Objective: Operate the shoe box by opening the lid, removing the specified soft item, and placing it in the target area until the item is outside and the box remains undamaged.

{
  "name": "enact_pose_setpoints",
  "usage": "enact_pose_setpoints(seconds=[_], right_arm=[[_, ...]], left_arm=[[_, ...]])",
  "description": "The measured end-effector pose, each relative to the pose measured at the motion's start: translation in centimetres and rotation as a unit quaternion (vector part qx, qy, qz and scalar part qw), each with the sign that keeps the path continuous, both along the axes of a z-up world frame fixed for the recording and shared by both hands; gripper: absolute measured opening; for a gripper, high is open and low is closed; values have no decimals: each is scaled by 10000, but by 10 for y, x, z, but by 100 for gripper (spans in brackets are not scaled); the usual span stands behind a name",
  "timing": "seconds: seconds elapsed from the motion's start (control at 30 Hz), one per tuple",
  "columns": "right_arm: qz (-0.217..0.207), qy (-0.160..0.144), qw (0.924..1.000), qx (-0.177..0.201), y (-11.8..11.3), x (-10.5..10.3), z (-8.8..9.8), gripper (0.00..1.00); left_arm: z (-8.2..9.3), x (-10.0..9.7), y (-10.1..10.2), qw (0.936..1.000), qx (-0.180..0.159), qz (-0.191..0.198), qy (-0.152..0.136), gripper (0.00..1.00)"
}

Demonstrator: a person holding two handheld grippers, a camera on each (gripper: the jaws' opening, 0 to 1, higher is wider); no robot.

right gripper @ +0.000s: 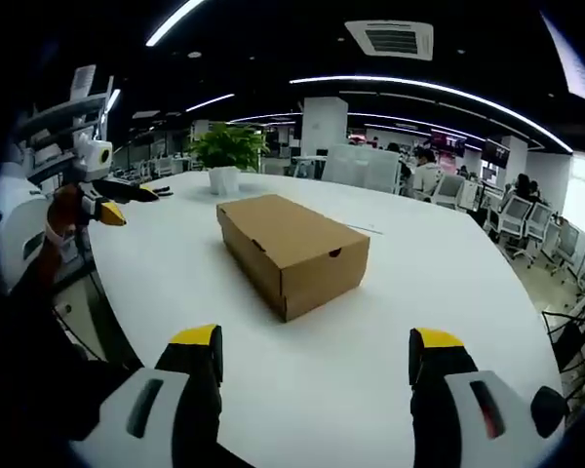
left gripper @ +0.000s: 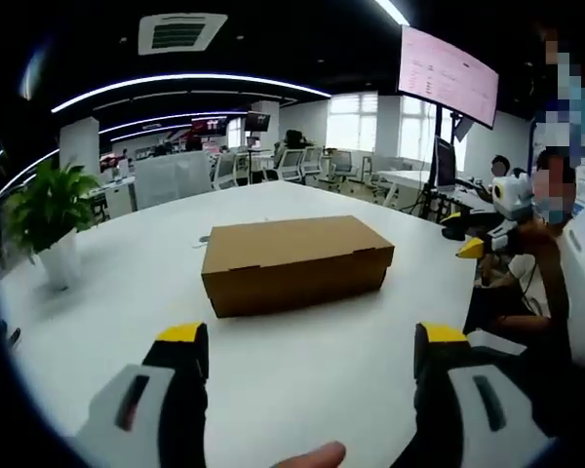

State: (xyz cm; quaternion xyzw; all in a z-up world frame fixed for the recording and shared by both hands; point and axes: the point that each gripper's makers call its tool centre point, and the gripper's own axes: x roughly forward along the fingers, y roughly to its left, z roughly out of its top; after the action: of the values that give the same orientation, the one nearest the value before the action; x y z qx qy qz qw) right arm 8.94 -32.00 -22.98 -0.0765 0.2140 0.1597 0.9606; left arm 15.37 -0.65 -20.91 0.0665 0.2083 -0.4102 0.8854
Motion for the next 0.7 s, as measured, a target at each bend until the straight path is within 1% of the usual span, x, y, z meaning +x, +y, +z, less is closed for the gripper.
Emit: enact_pose_setpoints(seconds=[0.13,0.27,0.4,0.6,0.7], right_arm=[[-20,-23,10000,4,0,-1,2,81],[-19,0,10000,13,0,-1,0,81],[-17,1,10000,1,0,-1,0,80],[-36,-14,10000,15,0,1,2,80],[-30,-48,10000,51,1,0,4,80]], left_arm=[[-1,0,4,10000,3,65,28,89],[1,-1,3,9999,-72,65,65,89],[0,-3,1,10000,9,-9,48,89],[4,0,-3,10000,-6,-60,15,89],[4,0,-6,9999,65,-120,-61,89]])
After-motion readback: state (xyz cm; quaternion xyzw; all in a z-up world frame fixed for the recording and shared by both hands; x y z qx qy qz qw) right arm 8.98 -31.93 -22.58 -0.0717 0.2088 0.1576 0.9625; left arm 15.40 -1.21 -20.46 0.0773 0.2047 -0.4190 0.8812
